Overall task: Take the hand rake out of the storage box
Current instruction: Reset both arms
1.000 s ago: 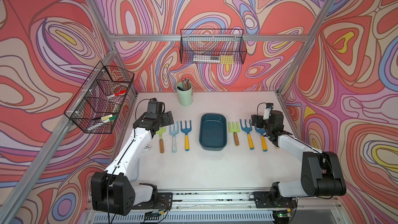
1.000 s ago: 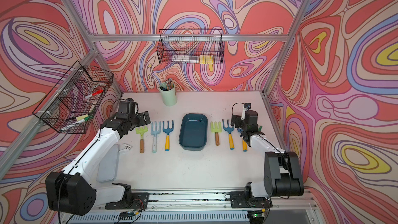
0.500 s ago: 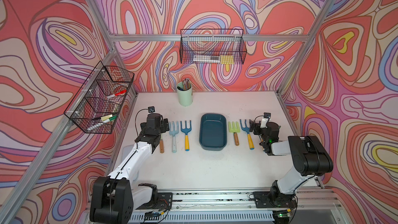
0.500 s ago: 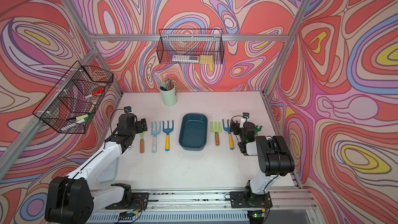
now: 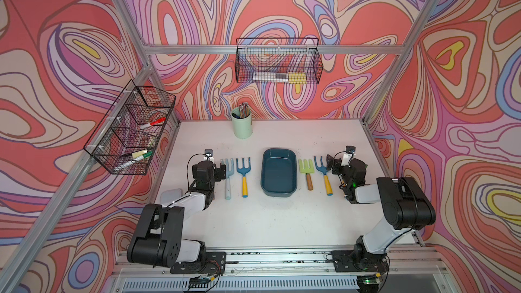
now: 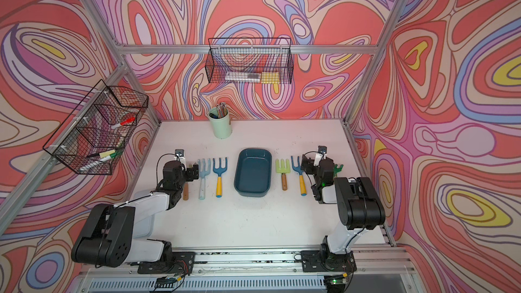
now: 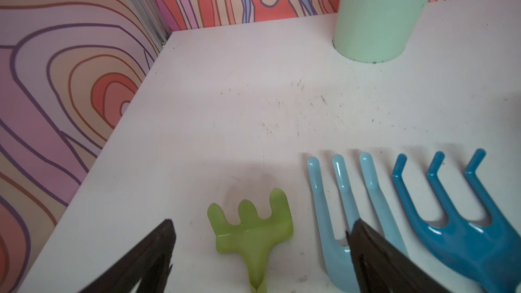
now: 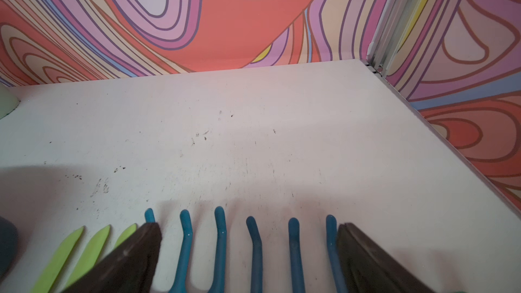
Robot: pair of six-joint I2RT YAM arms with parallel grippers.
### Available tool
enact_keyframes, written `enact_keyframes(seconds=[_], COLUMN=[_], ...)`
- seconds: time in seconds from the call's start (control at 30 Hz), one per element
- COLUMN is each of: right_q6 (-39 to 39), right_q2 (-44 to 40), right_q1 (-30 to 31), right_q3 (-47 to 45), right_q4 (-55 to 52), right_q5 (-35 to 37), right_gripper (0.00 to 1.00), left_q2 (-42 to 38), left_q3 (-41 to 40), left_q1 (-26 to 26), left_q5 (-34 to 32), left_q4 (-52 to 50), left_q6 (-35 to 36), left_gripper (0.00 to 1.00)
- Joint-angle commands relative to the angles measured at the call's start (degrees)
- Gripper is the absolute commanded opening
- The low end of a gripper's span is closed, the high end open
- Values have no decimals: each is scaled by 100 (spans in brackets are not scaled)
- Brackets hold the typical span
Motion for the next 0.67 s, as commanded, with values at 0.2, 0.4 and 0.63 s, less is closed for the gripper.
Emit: enact_keyframes(seconds=[0.2, 0.4, 0.63], right_q6=[-60, -57, -51], right_q2=[37, 36, 44], right_q1=[-8, -9, -7], right_q3=[59, 59, 58], right_q4=[90, 92, 105], right_q5=[2, 3, -12], right_gripper=[98, 98, 98], left_q2=[610, 583, 613], left_q3=[-364, -351, -365], left_q1=[290, 299, 299], left_q5=[847, 825, 721], left_q4=[1806, 1707, 1795], left_q6=[187, 172, 133], left_gripper=[99, 99, 99])
